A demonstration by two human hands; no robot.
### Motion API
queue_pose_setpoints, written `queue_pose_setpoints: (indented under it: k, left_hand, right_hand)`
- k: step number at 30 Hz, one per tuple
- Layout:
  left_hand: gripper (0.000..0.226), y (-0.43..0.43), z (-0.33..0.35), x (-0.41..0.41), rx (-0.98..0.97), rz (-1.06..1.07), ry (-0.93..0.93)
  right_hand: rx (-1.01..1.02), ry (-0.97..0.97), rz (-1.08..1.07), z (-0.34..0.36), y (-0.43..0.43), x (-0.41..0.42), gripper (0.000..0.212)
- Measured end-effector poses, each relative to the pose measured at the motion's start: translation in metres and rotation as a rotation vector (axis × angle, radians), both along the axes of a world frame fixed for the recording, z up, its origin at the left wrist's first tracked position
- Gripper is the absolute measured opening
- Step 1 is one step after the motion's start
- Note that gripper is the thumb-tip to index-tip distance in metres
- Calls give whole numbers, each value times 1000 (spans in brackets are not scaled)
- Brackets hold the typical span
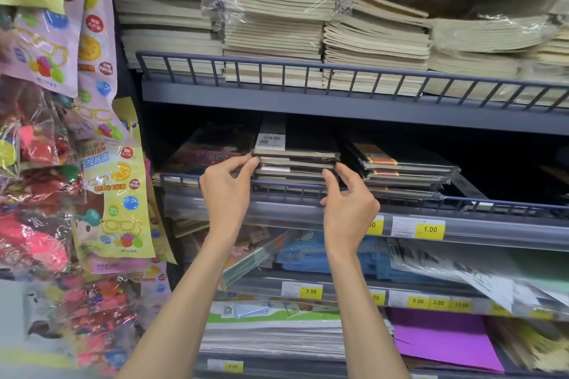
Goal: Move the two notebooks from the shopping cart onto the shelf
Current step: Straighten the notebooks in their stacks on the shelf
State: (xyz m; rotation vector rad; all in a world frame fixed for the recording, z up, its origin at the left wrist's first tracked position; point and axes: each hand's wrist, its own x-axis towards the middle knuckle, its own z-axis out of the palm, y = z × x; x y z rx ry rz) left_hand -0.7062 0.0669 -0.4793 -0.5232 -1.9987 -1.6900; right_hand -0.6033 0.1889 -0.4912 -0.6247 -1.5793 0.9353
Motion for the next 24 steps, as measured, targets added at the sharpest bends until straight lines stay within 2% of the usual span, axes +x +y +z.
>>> queue_pose_setpoints:
  k: [2, 7, 13, 24]
  left_hand:
    - [24, -2, 1, 0, -3, -10, 5]
    - [34, -7, 5, -1, -34, -1, 38]
    - [28, -3, 7, 1, -40, 20, 23]
    - [25, 0, 2, 2, 29, 3, -11]
  right_hand:
    - [10, -1, -10, 2, 1, 1, 30]
    - [9, -23, 1, 15, 0, 1, 44]
    - [-20, -30, 28, 15, 4, -7, 39]
    - [52, -29, -12, 12, 8, -4, 32]
